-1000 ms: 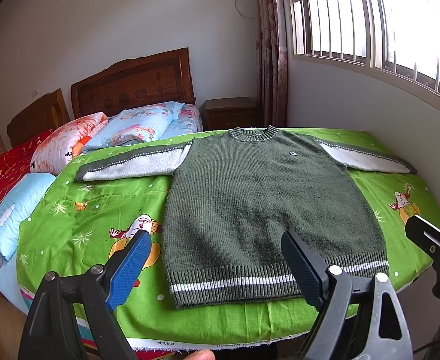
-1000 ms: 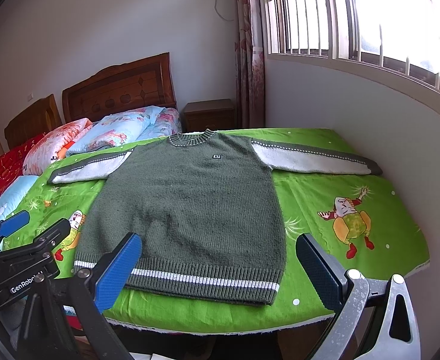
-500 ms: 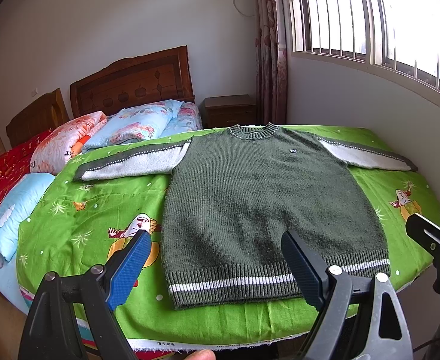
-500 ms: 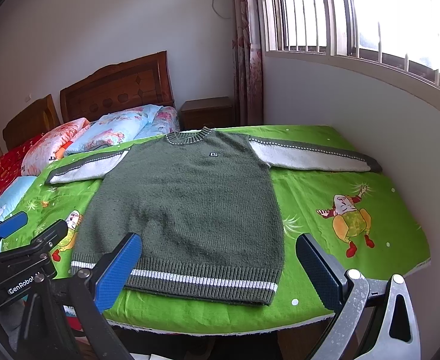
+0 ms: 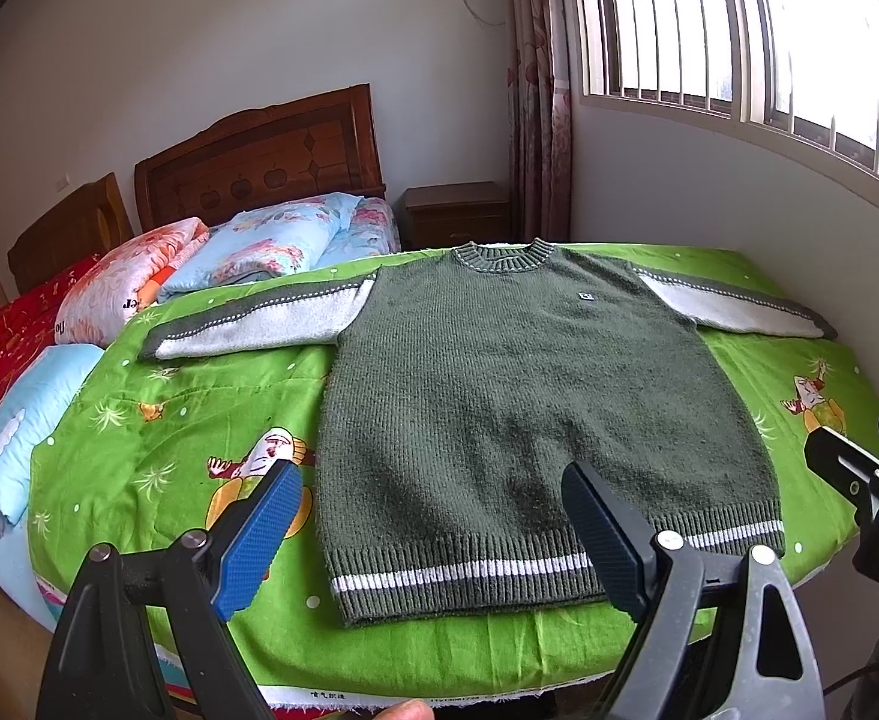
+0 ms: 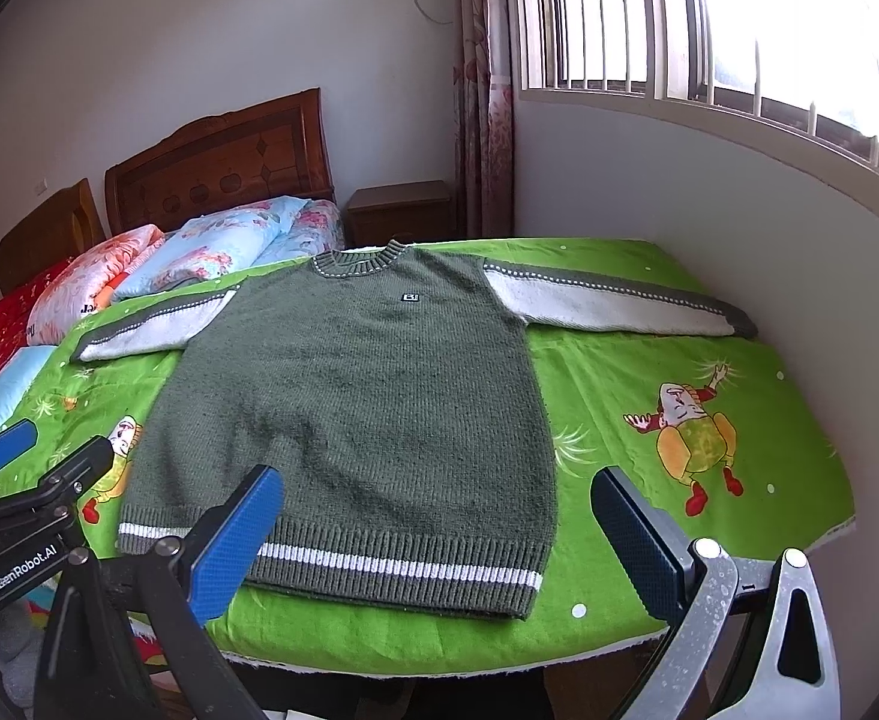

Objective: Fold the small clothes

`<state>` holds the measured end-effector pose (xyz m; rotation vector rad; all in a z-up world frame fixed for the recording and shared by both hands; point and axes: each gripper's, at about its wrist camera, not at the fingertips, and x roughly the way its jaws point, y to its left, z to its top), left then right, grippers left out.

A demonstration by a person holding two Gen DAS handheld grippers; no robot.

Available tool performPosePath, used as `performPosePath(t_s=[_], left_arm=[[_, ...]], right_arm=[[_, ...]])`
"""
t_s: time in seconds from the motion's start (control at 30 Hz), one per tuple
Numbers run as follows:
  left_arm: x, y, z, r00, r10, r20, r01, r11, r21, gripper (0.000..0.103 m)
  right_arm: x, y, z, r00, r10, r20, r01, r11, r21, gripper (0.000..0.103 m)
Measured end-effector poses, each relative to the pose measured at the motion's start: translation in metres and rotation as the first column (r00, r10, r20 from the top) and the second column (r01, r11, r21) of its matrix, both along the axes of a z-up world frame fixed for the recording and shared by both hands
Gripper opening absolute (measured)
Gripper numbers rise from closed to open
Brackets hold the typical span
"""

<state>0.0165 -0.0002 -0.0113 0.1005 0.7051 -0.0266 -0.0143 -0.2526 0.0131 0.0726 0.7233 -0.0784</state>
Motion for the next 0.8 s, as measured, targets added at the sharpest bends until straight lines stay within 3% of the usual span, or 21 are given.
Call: performPosePath(t_s=[0.43,0.8], left_arm=[[0.014,0.000,-0.008,1.000,0.005,-0.030,-0.005,1.000,0.008,0.090],[0.028,-0.008,-0.018,0.998,-0.007,-0.068,0.010,0.999,0.046,0.090]], right_arm=[[0.013,0.008,-0.004,0.998,-0.052,-0.022,0.048,0.988,-0.148,0.103],[0.025,0.002,-0.015,0.997,-0.059,-0.053,0.052,0.989,-0.137,0.103]])
